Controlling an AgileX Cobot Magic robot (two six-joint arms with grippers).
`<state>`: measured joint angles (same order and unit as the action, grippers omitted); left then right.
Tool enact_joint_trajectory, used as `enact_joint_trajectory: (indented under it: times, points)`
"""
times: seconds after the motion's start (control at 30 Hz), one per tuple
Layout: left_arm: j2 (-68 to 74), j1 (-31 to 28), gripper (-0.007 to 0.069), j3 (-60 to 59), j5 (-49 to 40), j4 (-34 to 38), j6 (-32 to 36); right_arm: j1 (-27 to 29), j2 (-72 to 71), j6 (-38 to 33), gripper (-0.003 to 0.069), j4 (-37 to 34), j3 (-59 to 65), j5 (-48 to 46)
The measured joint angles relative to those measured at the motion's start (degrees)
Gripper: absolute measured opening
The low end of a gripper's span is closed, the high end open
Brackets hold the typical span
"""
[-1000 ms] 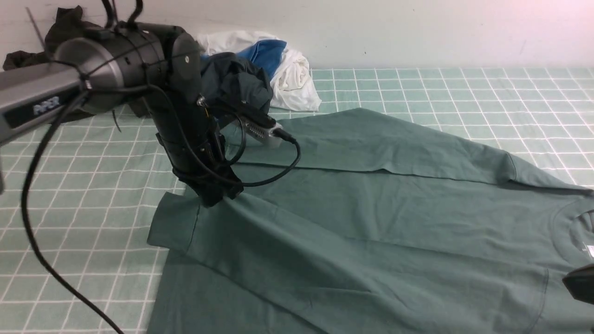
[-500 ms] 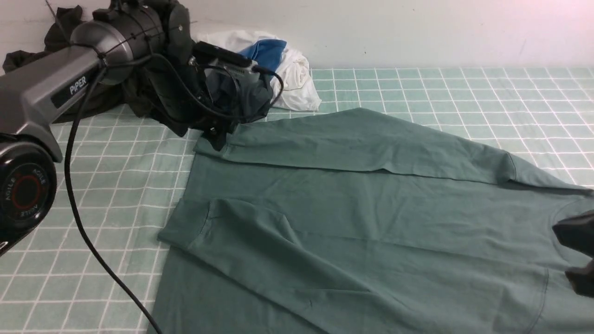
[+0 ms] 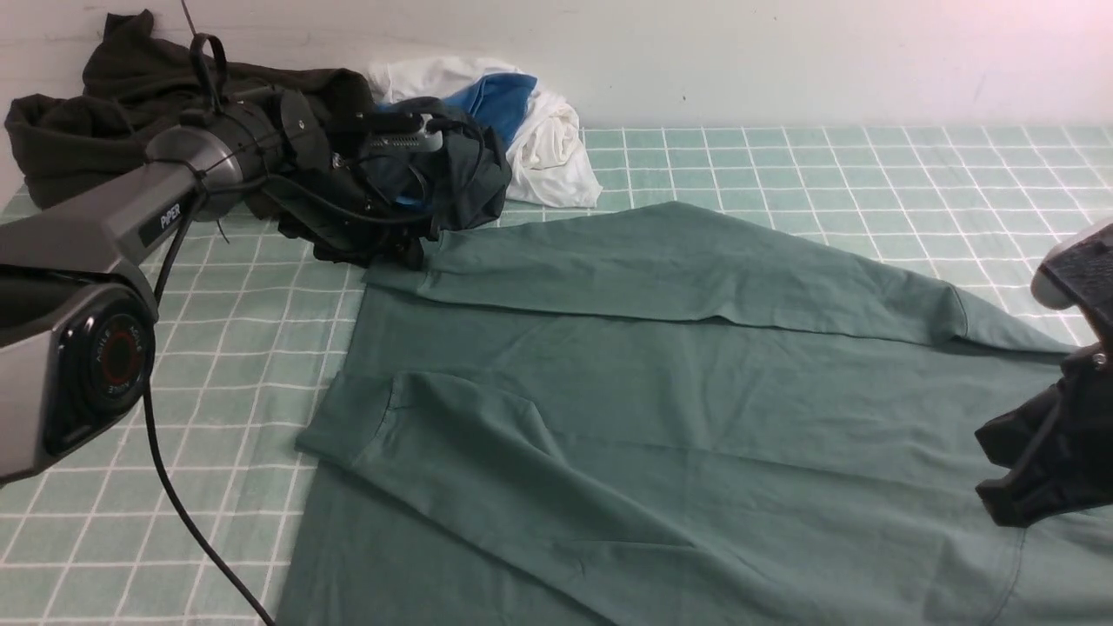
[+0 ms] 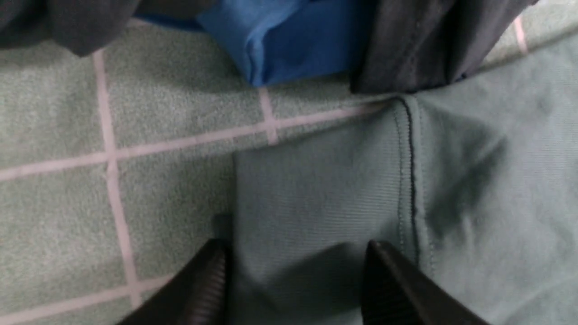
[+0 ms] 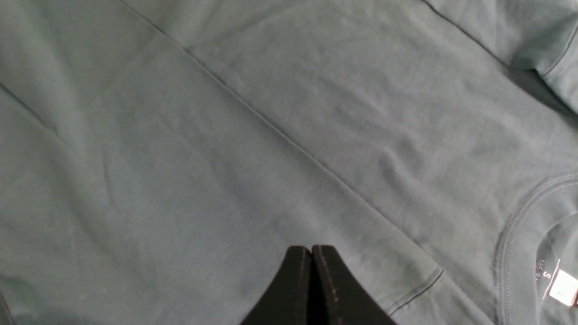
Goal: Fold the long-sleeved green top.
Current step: Use the left arm to clamp the cuff farthest from it
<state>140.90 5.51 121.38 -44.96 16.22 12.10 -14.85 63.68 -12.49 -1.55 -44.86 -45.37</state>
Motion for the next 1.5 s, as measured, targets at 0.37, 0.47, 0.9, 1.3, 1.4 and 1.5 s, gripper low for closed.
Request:
enact_joint_trajectory:
  times: [0.37,0.47,0.9,1.3,1.4,1.5]
  points:
    - [-1.9,-0.1,0.0029,0.0,-0.8,0.2,2.7,0.0,0.0,0.1,-0.0014,0.0,0.0,0.0]
    - [-2.0,-0.1,0.0075,0.0,-2.0,0.3,2.8,0.0,0.0,0.1,-0.0014,0.0,0.0,-0.1]
    - [-2.4,-0.1,0.0325,0.0,-2.1,0.5,2.8,0.0,0.0,0.1,-0.0014,0.0,0.0,-0.8]
    - [-2.6,0.0,0.0022,0.0,-2.8,0.7,3.3,0.0,0.0,0.1,-0.0014,0.0,0.0,-0.8]
    - [-4.6,0.0,0.0008,-0.1,-7.7,0.7,3.3,0.0,0.0,0.1,-0.0014,0.0,0.0,-0.3]
    - [-8.2,0.0,0.0006,-0.1,-14.3,0.7,3.4,0.0,0.0,0.1,-0.0014,0.2,0.0,0.8]
